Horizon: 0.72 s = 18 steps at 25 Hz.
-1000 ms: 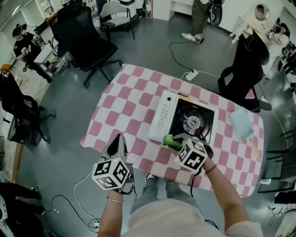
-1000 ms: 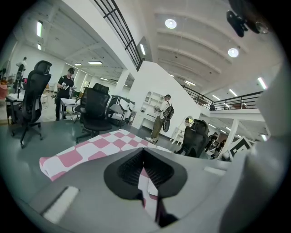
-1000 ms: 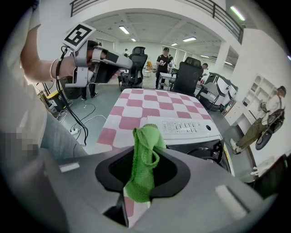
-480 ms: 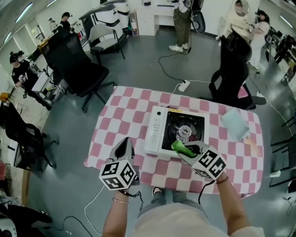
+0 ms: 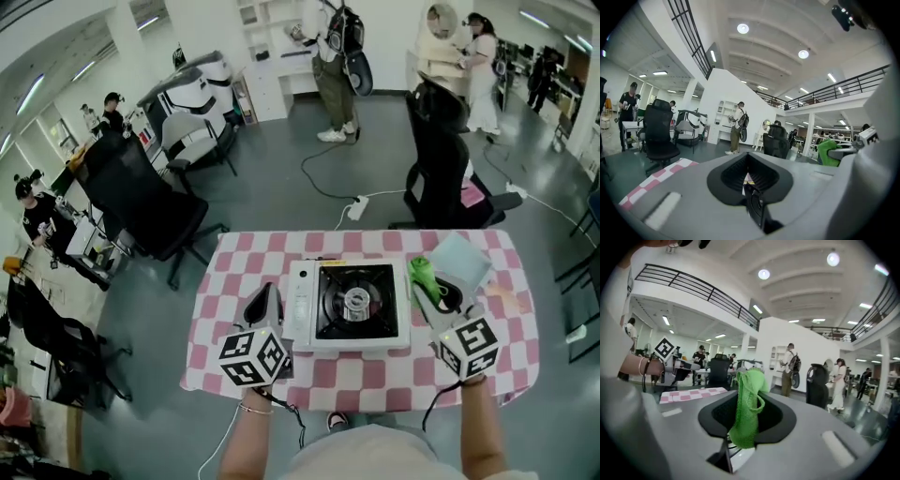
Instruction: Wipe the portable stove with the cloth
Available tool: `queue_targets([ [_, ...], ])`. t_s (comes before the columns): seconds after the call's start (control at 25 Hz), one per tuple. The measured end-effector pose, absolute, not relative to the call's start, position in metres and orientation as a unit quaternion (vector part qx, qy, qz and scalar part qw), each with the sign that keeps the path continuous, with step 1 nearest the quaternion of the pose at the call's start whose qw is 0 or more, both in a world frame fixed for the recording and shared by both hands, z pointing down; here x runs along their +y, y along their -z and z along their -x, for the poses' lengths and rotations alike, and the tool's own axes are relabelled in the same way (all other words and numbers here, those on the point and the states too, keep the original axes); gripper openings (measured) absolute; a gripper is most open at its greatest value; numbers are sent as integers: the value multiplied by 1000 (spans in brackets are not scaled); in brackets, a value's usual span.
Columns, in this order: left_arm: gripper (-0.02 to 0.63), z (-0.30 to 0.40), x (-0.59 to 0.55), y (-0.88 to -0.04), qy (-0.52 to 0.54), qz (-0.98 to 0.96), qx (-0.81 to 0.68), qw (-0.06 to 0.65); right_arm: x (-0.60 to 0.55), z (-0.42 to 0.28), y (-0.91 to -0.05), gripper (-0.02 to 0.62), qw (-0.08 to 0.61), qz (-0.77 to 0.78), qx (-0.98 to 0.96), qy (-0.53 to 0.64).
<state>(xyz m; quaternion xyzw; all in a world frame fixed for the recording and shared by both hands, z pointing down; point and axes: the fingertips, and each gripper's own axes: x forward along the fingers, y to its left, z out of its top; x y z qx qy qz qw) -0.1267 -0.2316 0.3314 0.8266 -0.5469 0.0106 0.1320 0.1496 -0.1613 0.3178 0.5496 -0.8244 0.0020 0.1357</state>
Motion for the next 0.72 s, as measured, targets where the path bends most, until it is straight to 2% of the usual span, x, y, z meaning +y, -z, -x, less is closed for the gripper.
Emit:
queue_targets([
  [0.4, 0, 99, -257, -303, -9, -836, -543, 78, -128, -276, -286, 98, -2, -737, -675, 33],
  [0.72, 0, 91, -264, -311, -4, -833, -548, 79, -103, -309, -309, 98, -14, -812, -582, 34],
])
